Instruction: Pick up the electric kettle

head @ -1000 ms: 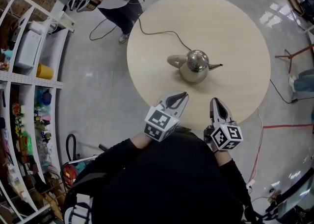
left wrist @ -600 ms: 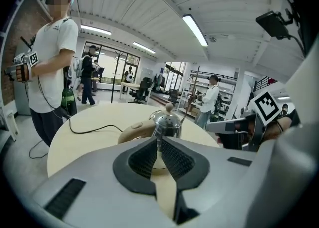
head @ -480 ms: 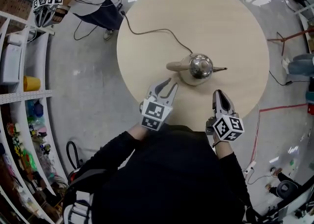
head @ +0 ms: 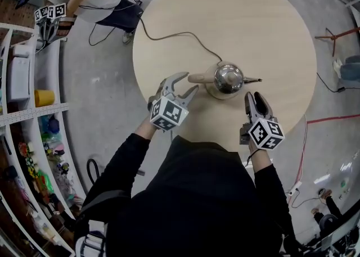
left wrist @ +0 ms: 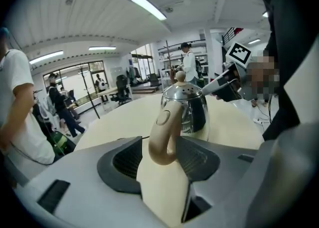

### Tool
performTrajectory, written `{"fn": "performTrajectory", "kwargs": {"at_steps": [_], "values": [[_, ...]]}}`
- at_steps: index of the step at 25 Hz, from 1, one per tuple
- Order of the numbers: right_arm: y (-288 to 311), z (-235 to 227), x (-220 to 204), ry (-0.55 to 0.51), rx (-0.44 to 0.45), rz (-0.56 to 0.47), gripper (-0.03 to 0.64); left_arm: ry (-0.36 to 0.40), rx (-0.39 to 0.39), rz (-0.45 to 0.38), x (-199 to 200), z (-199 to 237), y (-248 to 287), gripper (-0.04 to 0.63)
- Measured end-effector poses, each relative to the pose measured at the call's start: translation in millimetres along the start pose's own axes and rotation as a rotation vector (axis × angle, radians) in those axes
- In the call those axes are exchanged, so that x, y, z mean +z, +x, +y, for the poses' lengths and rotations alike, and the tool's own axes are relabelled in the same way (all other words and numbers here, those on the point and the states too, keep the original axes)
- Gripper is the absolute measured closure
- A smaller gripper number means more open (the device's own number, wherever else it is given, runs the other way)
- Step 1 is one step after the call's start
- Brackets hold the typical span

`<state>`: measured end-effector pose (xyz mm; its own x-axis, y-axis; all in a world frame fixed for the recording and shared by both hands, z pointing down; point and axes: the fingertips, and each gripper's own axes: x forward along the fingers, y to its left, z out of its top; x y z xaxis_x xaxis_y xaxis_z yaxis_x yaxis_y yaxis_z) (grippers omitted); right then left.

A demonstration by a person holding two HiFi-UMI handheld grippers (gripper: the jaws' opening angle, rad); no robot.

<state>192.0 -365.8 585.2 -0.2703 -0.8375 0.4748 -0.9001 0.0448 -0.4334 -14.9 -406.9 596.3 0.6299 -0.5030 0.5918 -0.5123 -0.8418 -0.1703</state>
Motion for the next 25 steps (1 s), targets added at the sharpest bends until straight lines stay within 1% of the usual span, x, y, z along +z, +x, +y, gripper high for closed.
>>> {"fn": "performTrajectory", "kwargs": {"at_steps": [2, 4, 6, 9, 12, 14, 15, 17, 21, 23, 25], "values": [[4.8, -4.2, -0.2, 0.014, 0.002, 0.001, 0.479, 0.033, -0.084, 0.016, -2.2, -1.9, 5.2, 0.39], [7.2, -5.7, -0.6, 0.019, 0.004, 0.005, 0.479, 0.061, -0.188, 0.04, -4.6, -6.2, 8.3, 0.39], [9.1, -5.2, -1.0, 0.024, 0.01, 0.011, 0.479, 0.111, -0.273, 0.064, -4.2, -7.6, 12.2, 0.39], [11.3, -3.2, -4.2, 0.028, 0.019, 0.024, 0.479, 0.199, -0.379, 0.1, -0.1, -10.5, 18.0, 0.391], [13.1, -3.3, -4.5, 0.029, 0.015, 0.028, 0.479, 0.265, -0.449, 0.131, 1.0, -16.3, 24.0, 0.391], [14.0, -3.9, -3.2, 0.029, 0.009, 0.024, 0.479, 0.289, -0.47, 0.146, -1.6, -19.2, 27.4, 0.395], [14.3, -4.2, -2.6, 0.028, 0.007, 0.022, 0.479, 0.291, -0.473, 0.146, -2.4, -19.8, 28.4, 0.408], [14.9, -4.3, -3.3, 0.03, 0.007, 0.019, 0.479, 0.27, -0.464, 0.129, -2.1, -19.3, 29.9, 0.465], [15.5, -3.0, -11.0, 0.036, 0.013, 0.028, 0.479, 0.203, -0.431, 0.103, -2.7, -18.7, 33.8, 0.466], [16.8, -4.0, -12.1, 0.035, 0.007, 0.032, 0.479, 0.195, -0.409, 0.114, -5.1, -18.6, 36.5, 0.466], [19.1, -5.4, -9.7, 0.033, -0.001, 0.027, 0.479, 0.201, -0.384, 0.142, -10.8, -18.1, 39.5, 0.466]]}}
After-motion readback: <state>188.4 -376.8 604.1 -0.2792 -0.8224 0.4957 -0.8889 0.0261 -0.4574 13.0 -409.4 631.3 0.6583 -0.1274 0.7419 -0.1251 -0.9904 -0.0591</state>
